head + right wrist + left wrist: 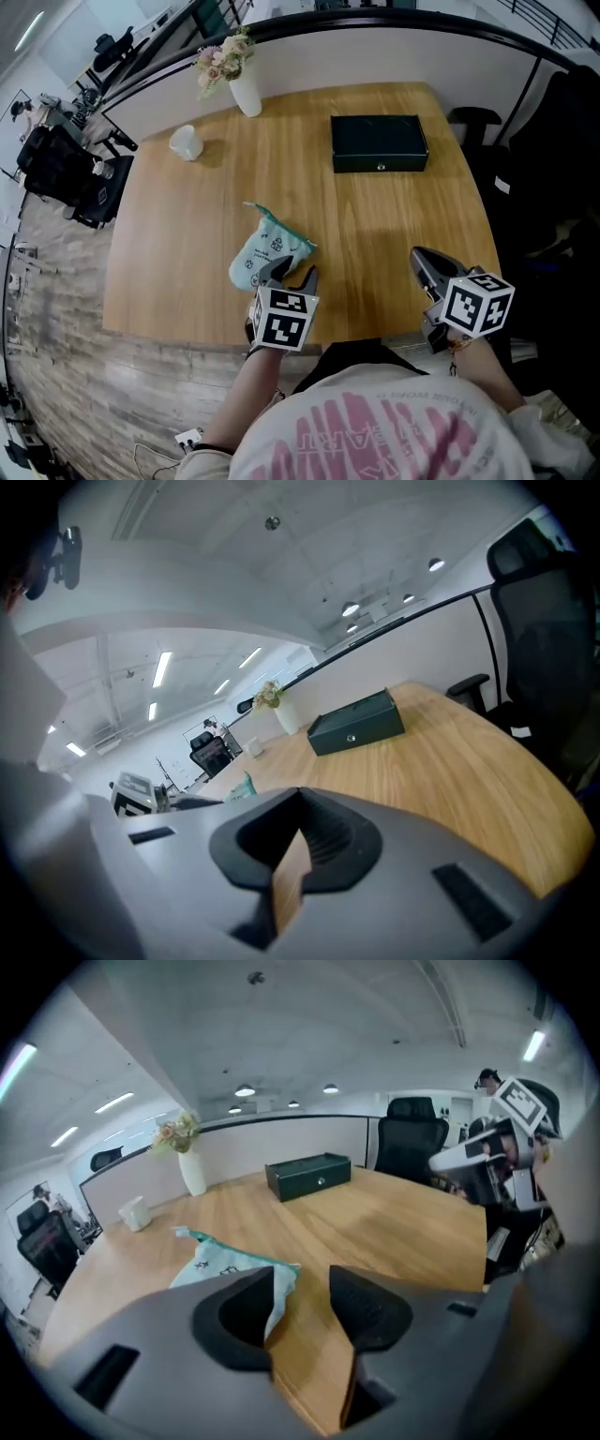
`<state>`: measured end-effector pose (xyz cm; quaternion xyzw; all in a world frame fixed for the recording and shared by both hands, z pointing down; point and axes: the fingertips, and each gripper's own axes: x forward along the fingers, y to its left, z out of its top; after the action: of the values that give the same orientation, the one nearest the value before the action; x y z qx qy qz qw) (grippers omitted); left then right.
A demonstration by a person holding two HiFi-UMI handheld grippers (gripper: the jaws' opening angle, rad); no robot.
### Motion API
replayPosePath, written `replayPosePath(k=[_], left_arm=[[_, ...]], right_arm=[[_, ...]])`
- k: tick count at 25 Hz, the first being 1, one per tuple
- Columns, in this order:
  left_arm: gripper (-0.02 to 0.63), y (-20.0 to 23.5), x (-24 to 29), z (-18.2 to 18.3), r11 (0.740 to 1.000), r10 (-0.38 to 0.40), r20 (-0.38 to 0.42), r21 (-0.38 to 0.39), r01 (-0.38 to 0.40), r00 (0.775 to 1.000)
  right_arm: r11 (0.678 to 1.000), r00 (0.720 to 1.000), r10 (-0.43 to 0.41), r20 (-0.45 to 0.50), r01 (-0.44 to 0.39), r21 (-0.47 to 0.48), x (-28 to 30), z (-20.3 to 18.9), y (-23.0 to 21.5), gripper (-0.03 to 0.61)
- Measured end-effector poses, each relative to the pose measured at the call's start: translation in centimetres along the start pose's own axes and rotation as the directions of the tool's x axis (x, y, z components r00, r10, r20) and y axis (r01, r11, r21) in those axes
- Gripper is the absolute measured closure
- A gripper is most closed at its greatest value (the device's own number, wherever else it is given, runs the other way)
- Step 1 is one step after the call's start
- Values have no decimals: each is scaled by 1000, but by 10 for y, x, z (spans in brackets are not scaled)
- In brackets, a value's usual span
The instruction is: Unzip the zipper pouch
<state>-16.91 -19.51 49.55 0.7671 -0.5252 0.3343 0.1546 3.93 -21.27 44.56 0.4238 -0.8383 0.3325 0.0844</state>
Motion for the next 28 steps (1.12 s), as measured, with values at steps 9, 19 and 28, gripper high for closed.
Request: replayPosePath(k=[9, 19, 28], left_arm=[[394, 16, 68, -14, 993, -18, -176, 110, 38, 984], [420, 8, 85, -18, 932, -178, -369, 233, 276, 912], [498, 14, 96, -15, 903, -310, -462, 130, 409, 831]], right_arm=[[998, 999, -42, -12, 43, 36, 23, 16, -27, 578], [998, 1000, -14, -28, 16, 69, 50, 26, -38, 578], [993, 998, 28, -55, -21, 114, 60, 22, -44, 578]])
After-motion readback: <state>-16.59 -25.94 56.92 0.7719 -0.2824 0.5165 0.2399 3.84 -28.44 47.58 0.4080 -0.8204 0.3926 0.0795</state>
